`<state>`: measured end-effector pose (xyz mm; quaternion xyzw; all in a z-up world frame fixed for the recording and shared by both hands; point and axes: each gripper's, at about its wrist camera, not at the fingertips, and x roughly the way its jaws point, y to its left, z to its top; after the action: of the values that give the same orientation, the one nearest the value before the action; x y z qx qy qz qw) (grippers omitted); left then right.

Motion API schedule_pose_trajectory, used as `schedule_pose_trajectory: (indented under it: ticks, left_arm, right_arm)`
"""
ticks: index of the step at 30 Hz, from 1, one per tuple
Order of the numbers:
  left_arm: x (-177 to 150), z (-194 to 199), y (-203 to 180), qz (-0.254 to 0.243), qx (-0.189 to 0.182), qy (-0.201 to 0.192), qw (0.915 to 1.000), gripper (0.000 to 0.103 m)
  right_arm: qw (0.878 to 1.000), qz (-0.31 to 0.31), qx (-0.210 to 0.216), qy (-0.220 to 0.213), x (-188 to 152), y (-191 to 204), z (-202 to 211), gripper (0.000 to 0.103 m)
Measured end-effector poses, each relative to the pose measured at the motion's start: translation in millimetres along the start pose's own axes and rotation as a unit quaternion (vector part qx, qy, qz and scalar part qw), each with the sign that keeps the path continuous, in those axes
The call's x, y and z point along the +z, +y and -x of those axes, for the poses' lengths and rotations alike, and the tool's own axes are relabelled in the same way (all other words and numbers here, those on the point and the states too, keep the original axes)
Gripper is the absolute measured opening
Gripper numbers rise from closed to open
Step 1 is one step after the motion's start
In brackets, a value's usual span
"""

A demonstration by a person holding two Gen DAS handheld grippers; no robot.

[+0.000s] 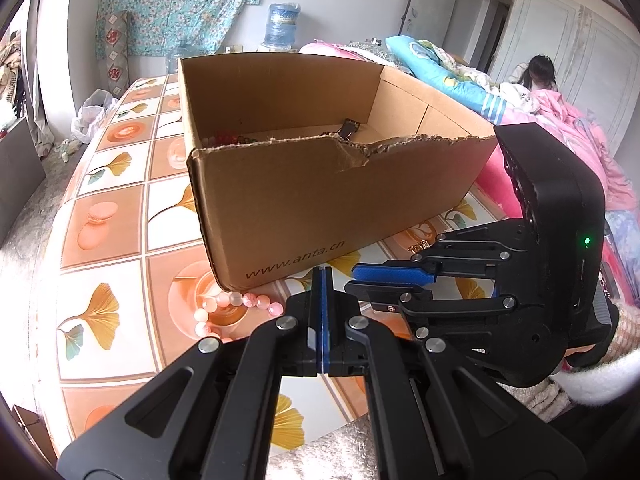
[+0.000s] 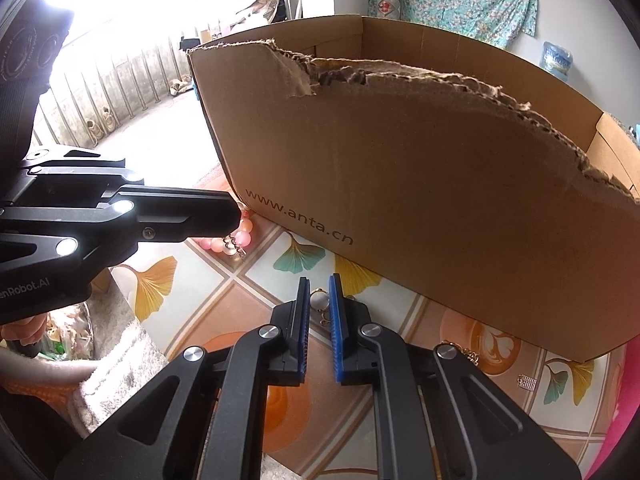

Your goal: Organize jewelry

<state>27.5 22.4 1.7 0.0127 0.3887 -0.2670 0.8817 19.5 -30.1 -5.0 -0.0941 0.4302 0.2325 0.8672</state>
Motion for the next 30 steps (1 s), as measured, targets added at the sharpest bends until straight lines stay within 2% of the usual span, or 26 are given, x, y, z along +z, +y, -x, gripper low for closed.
schedule_pose_trajectory:
  ticks: [5, 11, 17, 21, 25, 30]
  left_arm:
    - [0, 6, -1, -0.001, -0.002, -0.007, 1.0, 0.0]
    - [8, 30, -8, -0.008, -0.017, -0.033, 0.9993, 0.0]
    - [42, 75, -16, -0.017, -0.071, -0.098, 0.9926, 0.0]
    - [74, 86, -18, -0.03, -0.092, -0.125, 0.9874, 0.0]
    - [110, 68, -13, -0.038, -0.087, -0.113, 0.9891, 0.0]
    - [155, 19, 4, -0.021, -0.087, -0.035, 0.9954, 0.0]
  right_arm:
    - [1.0, -0.014, 0.008, -0.017, -1, -6, 15, 0.01]
    - [0.997, -0.035, 0.034, -0.055, 2, -16, 56, 0.01]
    - [0.989, -0.059, 0.059, -0.126, 24, -31, 109, 0.01]
    - [0.98, -0.093, 0.074, -0.158, 39, -60, 130, 0.01]
    - [0.98, -0.119, 0.064, -0.144, 66, -87, 125, 0.01]
    - [0.982, -0.15, 0.074, -0.088, 97, -124, 95, 0.01]
